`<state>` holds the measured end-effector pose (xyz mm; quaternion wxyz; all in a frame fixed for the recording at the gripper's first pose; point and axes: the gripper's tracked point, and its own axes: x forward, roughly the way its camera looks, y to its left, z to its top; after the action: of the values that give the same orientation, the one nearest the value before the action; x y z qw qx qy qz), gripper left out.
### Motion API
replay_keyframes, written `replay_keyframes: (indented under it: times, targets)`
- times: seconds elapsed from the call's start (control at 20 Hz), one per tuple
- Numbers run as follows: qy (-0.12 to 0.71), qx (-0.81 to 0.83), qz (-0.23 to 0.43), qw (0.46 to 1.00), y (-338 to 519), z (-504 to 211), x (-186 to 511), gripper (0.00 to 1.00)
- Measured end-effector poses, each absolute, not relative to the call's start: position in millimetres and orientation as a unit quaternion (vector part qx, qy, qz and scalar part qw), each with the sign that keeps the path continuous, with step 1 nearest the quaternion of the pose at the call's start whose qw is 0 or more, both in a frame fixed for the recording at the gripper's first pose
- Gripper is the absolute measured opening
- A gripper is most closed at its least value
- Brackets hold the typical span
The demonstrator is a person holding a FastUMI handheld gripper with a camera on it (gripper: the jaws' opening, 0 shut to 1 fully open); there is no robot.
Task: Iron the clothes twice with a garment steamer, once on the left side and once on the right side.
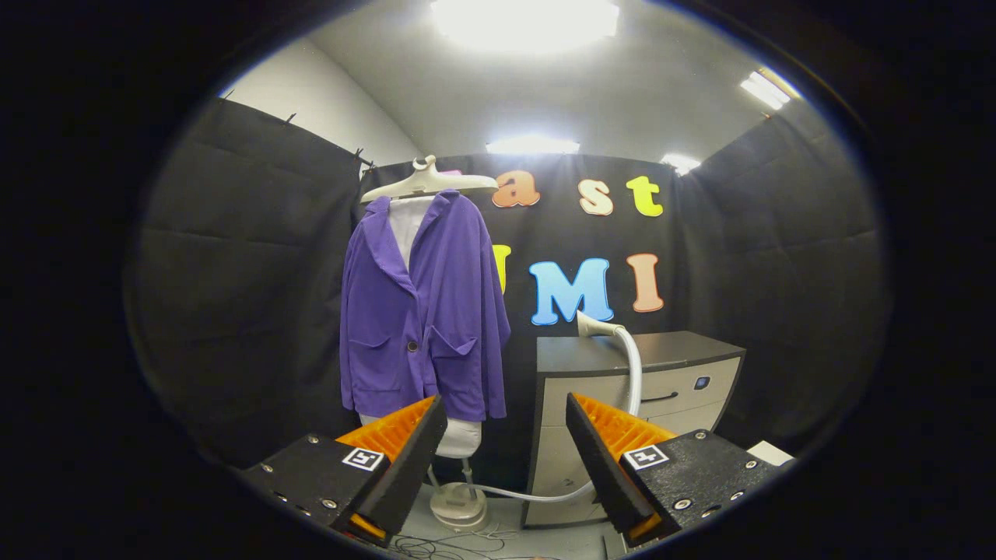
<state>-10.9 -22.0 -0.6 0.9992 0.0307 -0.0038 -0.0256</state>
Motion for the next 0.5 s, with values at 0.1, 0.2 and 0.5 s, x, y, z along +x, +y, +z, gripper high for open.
replay_keyframes:
  times: [0.1,0.2,0.5]
  targets:
    - [-0.002,0.029,-0.019,0.999,-22,3,-7,0.95]
    - [0.000,0.032,-0.014,0.999,-29,9,-2,0.95]
    - [0.047,0.066,-0.018,0.997,-83,10,28,0.95]
